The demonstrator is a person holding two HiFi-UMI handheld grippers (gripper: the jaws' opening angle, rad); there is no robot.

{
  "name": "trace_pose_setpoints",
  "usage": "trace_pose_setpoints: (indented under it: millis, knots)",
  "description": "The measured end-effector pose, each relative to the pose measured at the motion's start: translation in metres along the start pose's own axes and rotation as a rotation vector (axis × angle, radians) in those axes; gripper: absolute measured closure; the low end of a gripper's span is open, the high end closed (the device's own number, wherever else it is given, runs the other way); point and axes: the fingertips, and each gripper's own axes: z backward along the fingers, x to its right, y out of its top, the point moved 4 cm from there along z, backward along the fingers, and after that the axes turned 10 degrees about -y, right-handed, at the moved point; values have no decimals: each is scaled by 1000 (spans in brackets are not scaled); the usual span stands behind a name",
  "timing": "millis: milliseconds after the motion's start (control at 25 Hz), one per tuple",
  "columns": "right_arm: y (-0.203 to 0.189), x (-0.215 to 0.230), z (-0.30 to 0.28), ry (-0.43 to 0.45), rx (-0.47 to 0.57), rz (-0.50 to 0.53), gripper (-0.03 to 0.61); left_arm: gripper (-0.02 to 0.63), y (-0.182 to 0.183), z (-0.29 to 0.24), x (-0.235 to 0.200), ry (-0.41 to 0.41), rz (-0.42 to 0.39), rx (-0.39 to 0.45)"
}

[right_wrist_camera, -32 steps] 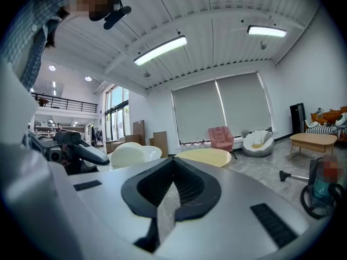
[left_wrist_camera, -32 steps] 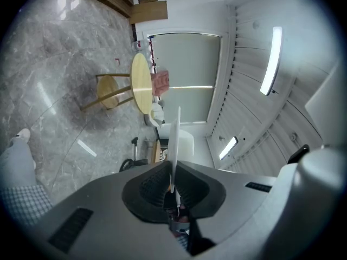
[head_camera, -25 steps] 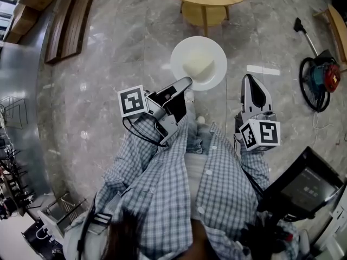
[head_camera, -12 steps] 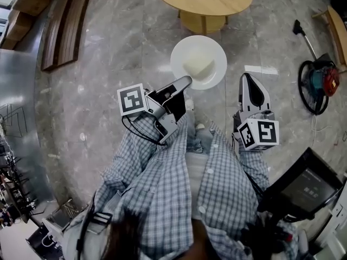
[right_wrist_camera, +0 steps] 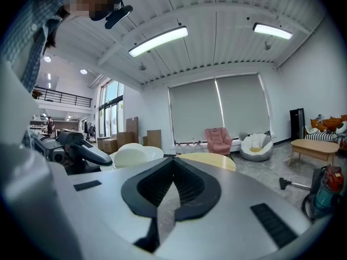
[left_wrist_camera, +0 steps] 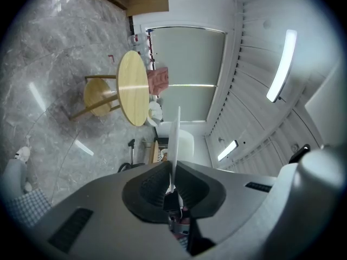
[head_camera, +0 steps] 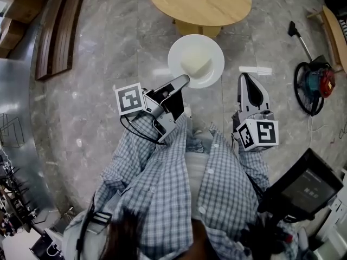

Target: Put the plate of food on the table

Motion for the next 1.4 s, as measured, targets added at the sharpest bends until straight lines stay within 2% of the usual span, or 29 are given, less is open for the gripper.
trace_pose_setpoints:
  millis: [120,440,760,880,1080,1400]
  knots:
    - [0,-9,-16,-14,-13,-5,572,592,17,3,-6,2,10,-4]
    - [-1,-3,-15,-21,2,6,572,592,16,1,-9,6,8,-17]
    - [-2,1,-12,-33,-1,7,572,592,18,6,-9,-11,16,11]
    - [0,-4,-20,-17,-5,13,572,592,25,10,-9,-27,30,44]
    - [2,14,-68,19,-19,-17,572,592,56,-14,-20,-2,22,81]
    - [10,8,-88,77,-10,-6,572,592,68,-13,-13,2,-14,136]
